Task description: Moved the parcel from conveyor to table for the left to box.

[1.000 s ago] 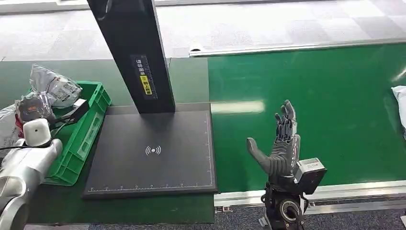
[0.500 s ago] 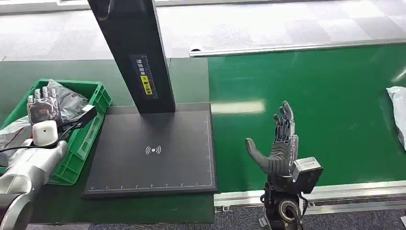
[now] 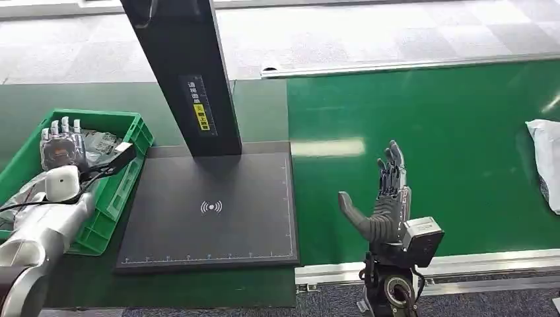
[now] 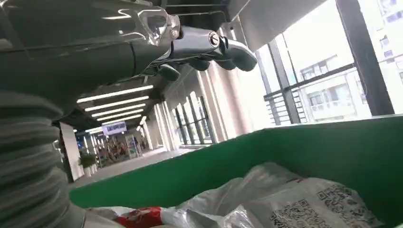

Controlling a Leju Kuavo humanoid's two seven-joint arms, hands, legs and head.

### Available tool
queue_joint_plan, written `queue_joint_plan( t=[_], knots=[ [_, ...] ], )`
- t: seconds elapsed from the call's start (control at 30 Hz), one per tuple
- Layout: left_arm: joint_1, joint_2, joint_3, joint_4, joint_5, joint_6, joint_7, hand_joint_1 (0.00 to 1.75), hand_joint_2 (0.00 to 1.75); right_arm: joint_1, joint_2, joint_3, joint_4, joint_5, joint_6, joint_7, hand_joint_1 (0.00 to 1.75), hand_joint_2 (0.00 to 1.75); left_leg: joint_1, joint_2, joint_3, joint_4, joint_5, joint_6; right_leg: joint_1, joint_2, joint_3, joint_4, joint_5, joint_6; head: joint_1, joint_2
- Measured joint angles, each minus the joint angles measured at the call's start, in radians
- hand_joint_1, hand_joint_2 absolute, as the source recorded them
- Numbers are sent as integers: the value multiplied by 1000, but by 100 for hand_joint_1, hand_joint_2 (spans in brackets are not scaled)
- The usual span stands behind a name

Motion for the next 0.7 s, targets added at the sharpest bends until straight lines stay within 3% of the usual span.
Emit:
queue_joint_plan(
  t=[0.2, 0.3, 0.37, 0.43, 0.57, 0.7],
  knots=[
    [-2, -30, 112, -12, 226, 6, -236, 0, 175, 0, 0, -1, 2, 4, 0, 3, 0, 175, 0, 0, 0, 0, 0, 0, 0, 0, -1, 0, 0, 0, 0, 0],
    [1, -81, 219, -72, 595, -82, -577, 0, 175, 2, 0, -9, 2, 10, 0, 13, 0, 175, 0, -3, 0, 1, 0, 0, 0, -3, 0, 0, 0, 0, -2, 0],
    [32, -140, 286, -164, 918, -258, -743, 0, 175, 1, 2, -19, 3, 13, 8, 24, 0, 175, -2, -7, 0, 1, 0, 0, -2, -6, 2, -1, -1, 1, -1, 0],
    [133, -198, 286, -311, 1209, -410, -789, 0, 175, 0, 4, -22, 10, 14, 24, 26, 0, 175, -3, -4, 1, 0, -1, 1, -3, -4, 3, -1, -1, 2, 0, 0],
    [399, -297, 196, -612, 1596, -556, -789, 0, 175, 2, 8, -39, 27, 14, 35, 29, 0, 175, -6, 7, 3, 0, -5, 5, -7, 6, 1, -1, -1, 3, -1, 0],
    [638, -393, 70, -796, 1690, -610, -801, 0, 175, 12, 11, -48, 43, 11, 41, 59, 0, 175, -6, 2, 1, 1, -6, 5, -7, 4, 1, -2, -4, 6, 0, 0]
  ],
)
